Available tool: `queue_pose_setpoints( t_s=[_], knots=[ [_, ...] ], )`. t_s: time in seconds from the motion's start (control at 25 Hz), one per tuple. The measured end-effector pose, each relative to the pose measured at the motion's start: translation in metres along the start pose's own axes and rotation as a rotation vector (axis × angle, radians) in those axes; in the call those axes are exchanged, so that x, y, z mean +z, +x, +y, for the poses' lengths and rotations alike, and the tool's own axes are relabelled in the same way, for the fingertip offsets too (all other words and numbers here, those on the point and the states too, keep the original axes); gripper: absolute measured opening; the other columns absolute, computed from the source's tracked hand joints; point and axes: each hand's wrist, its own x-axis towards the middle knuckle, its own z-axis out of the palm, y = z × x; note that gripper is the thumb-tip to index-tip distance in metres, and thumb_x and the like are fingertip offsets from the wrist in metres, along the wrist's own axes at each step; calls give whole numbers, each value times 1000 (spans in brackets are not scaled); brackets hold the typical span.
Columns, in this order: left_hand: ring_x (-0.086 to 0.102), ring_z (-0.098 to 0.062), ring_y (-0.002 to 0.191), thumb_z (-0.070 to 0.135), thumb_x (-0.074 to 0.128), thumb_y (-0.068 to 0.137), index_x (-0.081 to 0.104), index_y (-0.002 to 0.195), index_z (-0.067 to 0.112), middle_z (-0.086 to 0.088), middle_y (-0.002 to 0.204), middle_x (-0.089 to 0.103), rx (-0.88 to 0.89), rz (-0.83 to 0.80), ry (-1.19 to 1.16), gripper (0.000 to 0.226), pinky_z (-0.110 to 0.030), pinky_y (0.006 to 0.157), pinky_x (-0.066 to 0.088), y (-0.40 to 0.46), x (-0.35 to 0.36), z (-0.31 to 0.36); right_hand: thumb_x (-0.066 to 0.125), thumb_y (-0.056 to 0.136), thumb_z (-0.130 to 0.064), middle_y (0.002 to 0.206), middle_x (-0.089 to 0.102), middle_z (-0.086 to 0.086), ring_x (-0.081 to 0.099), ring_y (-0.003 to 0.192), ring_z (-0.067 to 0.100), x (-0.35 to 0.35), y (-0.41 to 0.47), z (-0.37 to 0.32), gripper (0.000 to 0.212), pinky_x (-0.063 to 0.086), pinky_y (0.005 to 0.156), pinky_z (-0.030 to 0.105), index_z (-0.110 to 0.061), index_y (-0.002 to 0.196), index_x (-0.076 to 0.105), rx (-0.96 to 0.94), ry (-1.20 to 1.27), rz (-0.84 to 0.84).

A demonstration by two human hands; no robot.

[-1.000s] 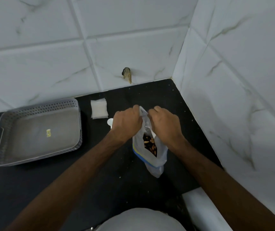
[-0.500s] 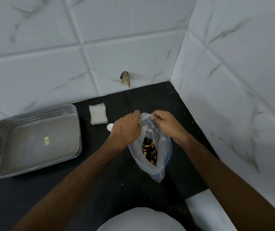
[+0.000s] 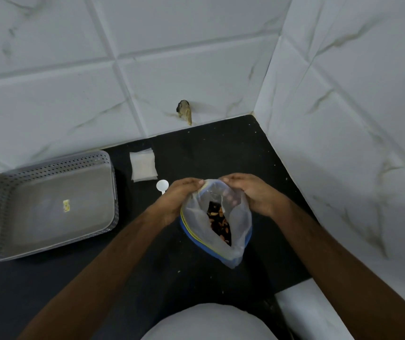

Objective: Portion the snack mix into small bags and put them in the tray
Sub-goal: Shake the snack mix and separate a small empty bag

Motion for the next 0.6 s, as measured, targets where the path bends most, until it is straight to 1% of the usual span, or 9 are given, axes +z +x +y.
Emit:
queue_pose_setpoints(
  t_s=[0.04,0.12,0.2,0.24,0.28,0.36,0.44,0.52,0.6],
  knots=[
    [67,-24,107,25,63,98,66,117,13,-11,120,69,30,80,125,22,-35,87,57,-5,0,2,61,97,-30,109,67,4,65,93,14,0,-6,0,21,54,76,30,-18,114,66,-50,-169,91],
    [63,-16,112,42,61,99,56,127,22,4,123,61,151,156,657,35,-28,83,52,-23,-2,8,56,97,-46,112,59,-2,61,97,8,-1,-19,5,32,52,77,28,-24,120,58,-155,-572,297],
    [61,-11,96,57,52,98,51,124,24,10,110,56,287,228,1241,42,-27,75,47,-42,0,11,50,95,-60,111,54,-3,59,94,9,2,-28,12,43,55,82,33,-25,120,53,-185,-859,358],
    [60,-11,86,61,48,98,52,116,24,9,101,58,288,240,1386,42,-29,72,46,-48,3,14,49,94,-63,113,52,-2,59,95,11,6,-30,15,46,55,84,36,-25,121,52,-145,-939,339],
    [59,-11,77,63,46,98,53,107,22,8,92,61,230,221,1410,43,-30,69,46,-47,5,14,50,93,-62,116,51,0,58,97,12,9,-29,18,48,54,86,37,-25,124,49,-104,-985,326],
    [62,-9,62,60,46,99,57,95,21,4,79,68,77,142,1279,40,-30,66,50,-42,6,9,55,94,-55,129,48,5,57,106,17,14,-22,23,55,49,88,34,-22,136,42,-44,-1019,335],
    [63,-8,49,57,47,100,58,89,22,0,72,71,32,127,1171,39,-29,62,53,-38,4,2,57,95,-50,135,47,8,56,112,20,15,-17,22,60,47,88,34,-17,142,39,14,-969,354],
    [62,-7,43,62,44,100,59,85,20,-1,68,71,39,148,1132,46,-29,59,53,-36,4,-3,59,95,-47,125,54,6,56,104,17,13,-14,23,51,48,85,33,-16,134,46,58,-873,332],
    [66,-9,45,64,44,98,63,90,18,-1,68,72,24,151,1120,50,-29,55,54,-33,6,-2,61,96,-41,113,59,2,58,99,15,12,-17,25,40,50,82,32,-17,126,53,50,-730,266]
  ],
)
